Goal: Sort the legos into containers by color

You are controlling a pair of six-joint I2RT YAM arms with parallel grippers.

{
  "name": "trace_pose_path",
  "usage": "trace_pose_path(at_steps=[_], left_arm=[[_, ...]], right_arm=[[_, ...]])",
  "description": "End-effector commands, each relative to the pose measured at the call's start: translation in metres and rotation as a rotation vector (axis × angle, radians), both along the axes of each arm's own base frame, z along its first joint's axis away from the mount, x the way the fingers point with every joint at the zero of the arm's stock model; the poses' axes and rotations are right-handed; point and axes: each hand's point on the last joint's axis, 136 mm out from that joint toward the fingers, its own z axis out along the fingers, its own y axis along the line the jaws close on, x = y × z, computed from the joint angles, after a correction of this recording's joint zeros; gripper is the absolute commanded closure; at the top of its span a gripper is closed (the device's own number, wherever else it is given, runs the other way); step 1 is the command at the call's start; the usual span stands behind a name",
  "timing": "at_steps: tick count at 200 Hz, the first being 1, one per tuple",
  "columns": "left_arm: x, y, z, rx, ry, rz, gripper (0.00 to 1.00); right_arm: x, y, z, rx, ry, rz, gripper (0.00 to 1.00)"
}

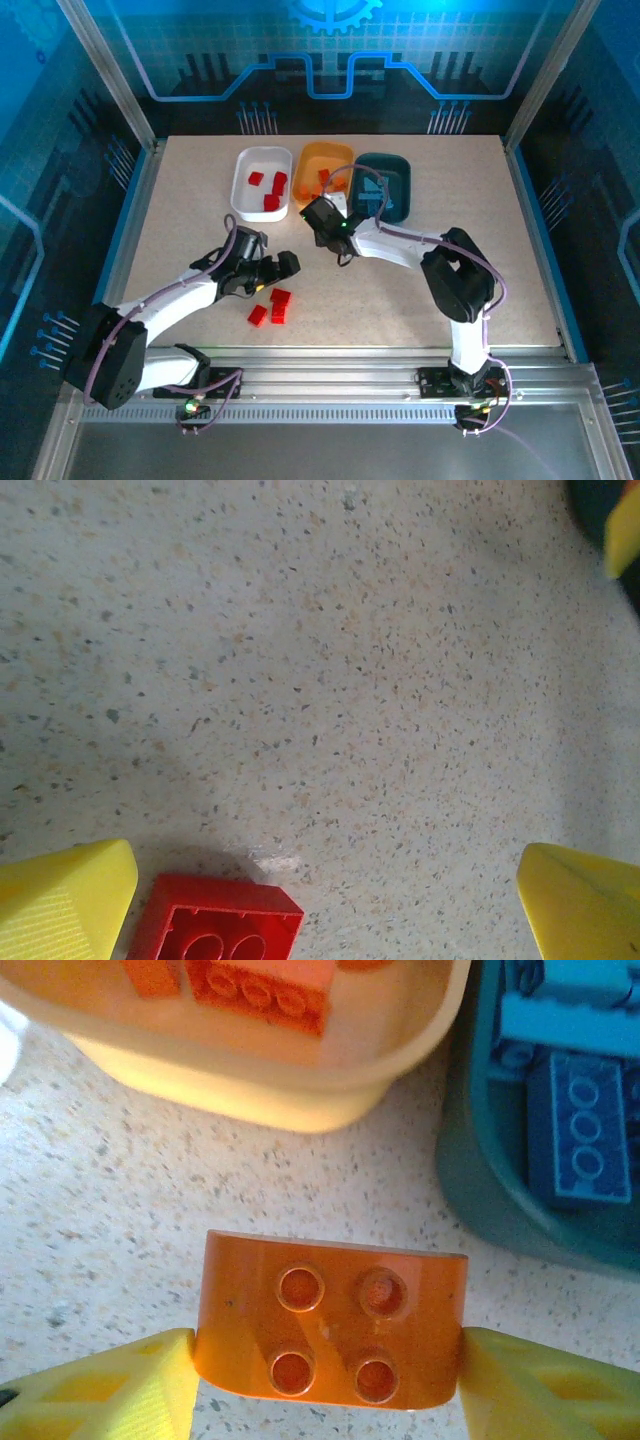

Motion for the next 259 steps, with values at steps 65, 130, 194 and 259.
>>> trace_pose_path(at_steps=[65, 130, 194, 259], left_arm=[[-0.019, 0.018, -0.006, 0.122, 0.05, -0.007, 0.01], [-0.024, 0.014, -0.002, 0.13, 0.048, -0.05, 0.01], [-0.028, 0.024, 0.003, 0.299, 0.082, -0.063, 0.01], [-0.042, 0.007, -0.023, 0.473, 0.124, -0.188, 0.11]], right_arm=[[0.104, 0.016, 0.016, 0.004, -0.023, 0.118, 0.34], [0.157, 0.022, 0.011, -0.015, 0.02, 0.177, 0.19], [0.127, 0.023, 0.095, 0.026, -0.121, 0.207, 0.16], [0.005, -0.019, 0.079, 0.156, -0.081, 0.2, 0.16]])
